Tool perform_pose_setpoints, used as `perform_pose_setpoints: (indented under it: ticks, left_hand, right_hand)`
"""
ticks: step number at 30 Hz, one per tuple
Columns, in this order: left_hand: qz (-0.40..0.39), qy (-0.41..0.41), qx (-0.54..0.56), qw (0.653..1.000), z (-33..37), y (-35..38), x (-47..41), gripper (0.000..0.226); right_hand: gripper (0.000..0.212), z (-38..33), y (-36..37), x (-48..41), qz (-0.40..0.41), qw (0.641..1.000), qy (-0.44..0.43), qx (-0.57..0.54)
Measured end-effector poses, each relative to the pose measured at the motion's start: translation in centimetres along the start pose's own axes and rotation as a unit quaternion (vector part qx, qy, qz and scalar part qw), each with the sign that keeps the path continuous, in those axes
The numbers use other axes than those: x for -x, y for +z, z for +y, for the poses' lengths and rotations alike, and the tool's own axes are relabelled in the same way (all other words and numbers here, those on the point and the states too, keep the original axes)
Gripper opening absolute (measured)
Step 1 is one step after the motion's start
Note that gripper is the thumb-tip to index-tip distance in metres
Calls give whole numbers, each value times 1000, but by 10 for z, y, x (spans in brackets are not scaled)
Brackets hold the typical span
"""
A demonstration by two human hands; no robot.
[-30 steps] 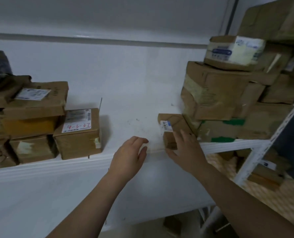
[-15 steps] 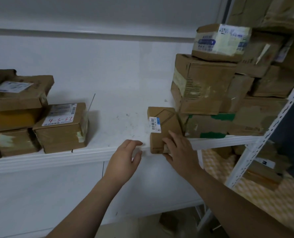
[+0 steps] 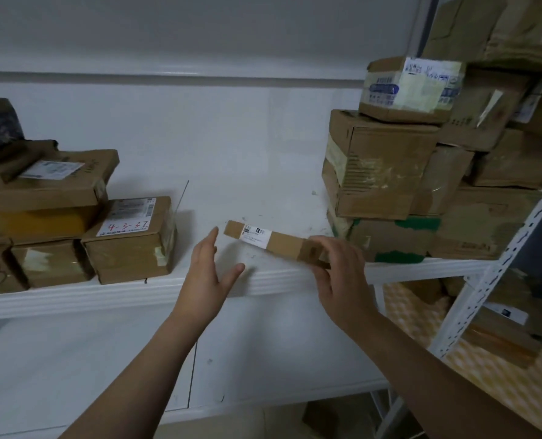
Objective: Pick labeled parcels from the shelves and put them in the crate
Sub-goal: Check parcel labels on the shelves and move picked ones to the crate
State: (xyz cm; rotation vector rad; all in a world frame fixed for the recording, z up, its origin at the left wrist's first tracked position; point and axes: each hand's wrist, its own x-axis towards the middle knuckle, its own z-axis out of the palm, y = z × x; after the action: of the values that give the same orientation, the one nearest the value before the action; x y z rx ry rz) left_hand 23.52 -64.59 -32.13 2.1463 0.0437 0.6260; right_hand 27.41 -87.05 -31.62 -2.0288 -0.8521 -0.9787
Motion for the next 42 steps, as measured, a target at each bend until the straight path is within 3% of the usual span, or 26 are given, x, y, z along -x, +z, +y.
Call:
perform_pose_setpoints:
  ticks: [4, 6, 12, 17, 21, 23, 28, 32, 38, 40, 42]
  left_hand:
    - [-2, -17, 70, 997, 4, -9, -10, 88]
    - [0, -7, 138, 990, 12, -12, -13, 88]
    - [106, 104, 161, 976, 32, -24, -9, 67]
    - [138, 139, 159, 968, 44, -31, -4, 59]
    - [180, 48, 211, 960, 48, -42, -6, 50]
    - [188, 10, 238, 953, 53, -45, -6, 32]
    - [208, -13, 234, 950, 60, -51, 0, 19]
    - [214, -27, 186, 959, 57, -61, 5, 25]
    - [140, -83, -16, 987, 47, -81, 2, 43]
    - [125, -51, -83, 987, 42, -92, -2, 41]
    - [138, 35, -193, 971, 32, -109, -5, 31]
  right_hand:
    - [36, 1, -9, -3, -34, 987, 80, -136]
    - [44, 5, -12, -3, -63, 980, 79, -173]
    - [57, 14, -17, -10, -51, 986, 39, -152]
    - [56, 1, -23, -15, -27, 987, 19, -160]
    - [42, -24, -34, -20, -14, 946, 156, -284]
    - [42, -33, -34, -21, -18, 924, 203, -323]
    - [43, -43, -32, -25, -19, 902, 251, -350]
    - [39, -46, -28, -29, -46, 875, 302, -376]
    - [19, -49, -17, -36, -160, 840, 378, -354]
    - [15, -54, -10, -39, -122, 843, 376, -365]
    - [15, -65, 4, -48, -29, 846, 380, -372]
